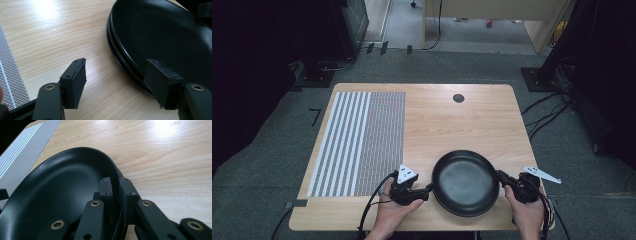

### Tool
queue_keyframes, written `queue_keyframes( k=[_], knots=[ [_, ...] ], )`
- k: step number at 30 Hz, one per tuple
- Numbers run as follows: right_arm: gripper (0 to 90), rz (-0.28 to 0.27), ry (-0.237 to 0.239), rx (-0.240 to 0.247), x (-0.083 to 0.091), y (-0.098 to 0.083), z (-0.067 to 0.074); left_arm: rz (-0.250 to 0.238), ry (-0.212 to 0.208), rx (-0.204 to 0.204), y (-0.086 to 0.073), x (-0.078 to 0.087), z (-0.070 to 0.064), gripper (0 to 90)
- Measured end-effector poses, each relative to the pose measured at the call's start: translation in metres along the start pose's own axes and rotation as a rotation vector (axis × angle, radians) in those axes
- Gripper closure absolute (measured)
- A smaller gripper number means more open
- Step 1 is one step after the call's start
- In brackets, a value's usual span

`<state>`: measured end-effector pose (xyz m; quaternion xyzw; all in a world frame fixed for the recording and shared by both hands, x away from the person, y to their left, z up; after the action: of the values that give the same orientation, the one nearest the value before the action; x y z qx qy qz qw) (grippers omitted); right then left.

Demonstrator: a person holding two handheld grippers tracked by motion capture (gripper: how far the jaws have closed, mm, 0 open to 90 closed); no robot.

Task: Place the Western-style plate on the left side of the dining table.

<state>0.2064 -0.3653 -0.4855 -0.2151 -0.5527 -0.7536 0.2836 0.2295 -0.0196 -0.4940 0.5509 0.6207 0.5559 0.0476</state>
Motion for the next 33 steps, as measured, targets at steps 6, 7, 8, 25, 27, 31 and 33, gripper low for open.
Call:
queue_keyframes(
  k=[6, 7, 8, 25, 27, 31, 33],
  knots=[
    [83.2, 0.003, -0.007, 0.009, 0.0, -0.001, 0.004, -0.022, -0.032, 0.024, 0.002, 0.003, 0.001, 35.2],
    [82.7, -0.006, -0.02, 0.011, 0.0, -0.001, 0.004, -0.025, -0.036, 0.027, 0.002, 0.004, 0.001, 35.2],
    [81.5, -0.029, -0.037, 0.003, 0.002, 0.0, 0.003, -0.019, -0.041, 0.023, 0.002, 0.003, 0.0, 35.4],
    [85.9, 0.025, -0.017, -0.051, -0.004, -0.004, -0.004, 0.061, -0.153, 0.004, -0.004, -0.008, -0.01, 41.8],
    [85.9, 0.027, 0.007, -0.056, -0.006, -0.004, -0.005, 0.073, -0.164, -0.003, -0.005, -0.01, -0.011, 42.0],
    [85.9, 0.026, 0.001, -0.044, -0.005, -0.004, -0.004, 0.076, -0.168, -0.02, -0.005, -0.011, -0.014, 42.6],
    [86.0, 0.025, 0.006, -0.045, -0.006, -0.005, -0.004, 0.07, -0.169, -0.023, -0.004, -0.01, -0.014, 42.7]
  ],
)
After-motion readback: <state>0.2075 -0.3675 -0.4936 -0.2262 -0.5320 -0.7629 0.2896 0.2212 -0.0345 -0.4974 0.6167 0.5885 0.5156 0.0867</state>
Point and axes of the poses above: each handheld gripper's, and its own axes: x roughly backward along the jaws, y roughly out of its top, z roughly to its left, the point moved 1 cm from there along -x, roughly forward along the jaws, and after that the axes turned 10 degrees about -y, right-handed, at the moved point
